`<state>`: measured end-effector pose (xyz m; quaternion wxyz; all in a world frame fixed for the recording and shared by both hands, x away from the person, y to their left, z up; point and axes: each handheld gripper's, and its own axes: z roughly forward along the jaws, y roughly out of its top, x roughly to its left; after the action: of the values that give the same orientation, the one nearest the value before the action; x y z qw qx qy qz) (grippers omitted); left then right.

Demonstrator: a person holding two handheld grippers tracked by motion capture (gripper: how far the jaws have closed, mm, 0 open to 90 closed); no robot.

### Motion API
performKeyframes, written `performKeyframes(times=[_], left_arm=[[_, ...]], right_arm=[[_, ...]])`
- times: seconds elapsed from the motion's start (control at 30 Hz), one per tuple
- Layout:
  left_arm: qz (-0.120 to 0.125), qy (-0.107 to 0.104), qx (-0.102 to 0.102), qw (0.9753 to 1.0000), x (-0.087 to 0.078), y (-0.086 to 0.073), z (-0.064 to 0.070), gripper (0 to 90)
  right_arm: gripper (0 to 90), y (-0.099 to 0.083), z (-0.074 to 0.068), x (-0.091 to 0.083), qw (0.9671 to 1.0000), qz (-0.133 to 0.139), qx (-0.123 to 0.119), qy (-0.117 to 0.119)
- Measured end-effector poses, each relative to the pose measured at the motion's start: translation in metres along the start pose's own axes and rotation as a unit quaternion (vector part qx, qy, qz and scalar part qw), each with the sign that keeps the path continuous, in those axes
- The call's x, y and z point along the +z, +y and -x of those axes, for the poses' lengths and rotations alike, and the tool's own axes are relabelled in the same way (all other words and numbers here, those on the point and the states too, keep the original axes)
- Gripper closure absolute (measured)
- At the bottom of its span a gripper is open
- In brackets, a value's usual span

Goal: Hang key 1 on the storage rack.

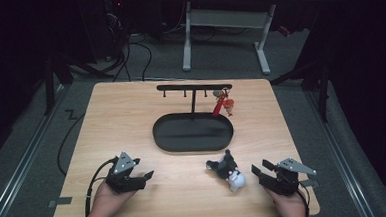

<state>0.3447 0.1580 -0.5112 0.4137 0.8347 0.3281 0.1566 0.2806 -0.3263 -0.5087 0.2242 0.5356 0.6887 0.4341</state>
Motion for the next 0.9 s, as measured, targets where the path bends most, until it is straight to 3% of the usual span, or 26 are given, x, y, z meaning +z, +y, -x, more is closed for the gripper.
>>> performKeyframes(times=[0.13, 0.3, 0.57, 0.77, 0.9], left_arm=[[-0.002, -0.001, 0.014, 0.9999, 0.002, 0.000, 0.003, 29.9], [0.001, 0.001, 0.016, 0.9999, 0.003, 0.000, 0.002, 28.0], [-0.001, -0.007, 0.018, 0.9998, 0.005, -0.002, -0.001, 26.3], [0.007, -0.012, 0.020, 0.9997, 0.005, 0.001, 0.002, 26.3], [0.007, -0.015, 0.026, 0.9995, 0.006, 0.002, 0.003, 26.3]], right_arm=[[45.5, -0.001, 0.002, -0.001, 1.0000, 0.001, -0.006, -0.004], [43.9, -0.001, 0.003, 0.001, 1.0000, 0.000, -0.005, -0.004], [43.0, 0.004, -0.004, 0.005, 0.9994, -0.009, -0.032, -0.007], [41.9, 0.014, -0.014, 0.008, 0.9964, -0.052, -0.063, -0.023], [41.5, 0.020, -0.015, 0.009, 0.9937, -0.081, -0.068, -0.036]])
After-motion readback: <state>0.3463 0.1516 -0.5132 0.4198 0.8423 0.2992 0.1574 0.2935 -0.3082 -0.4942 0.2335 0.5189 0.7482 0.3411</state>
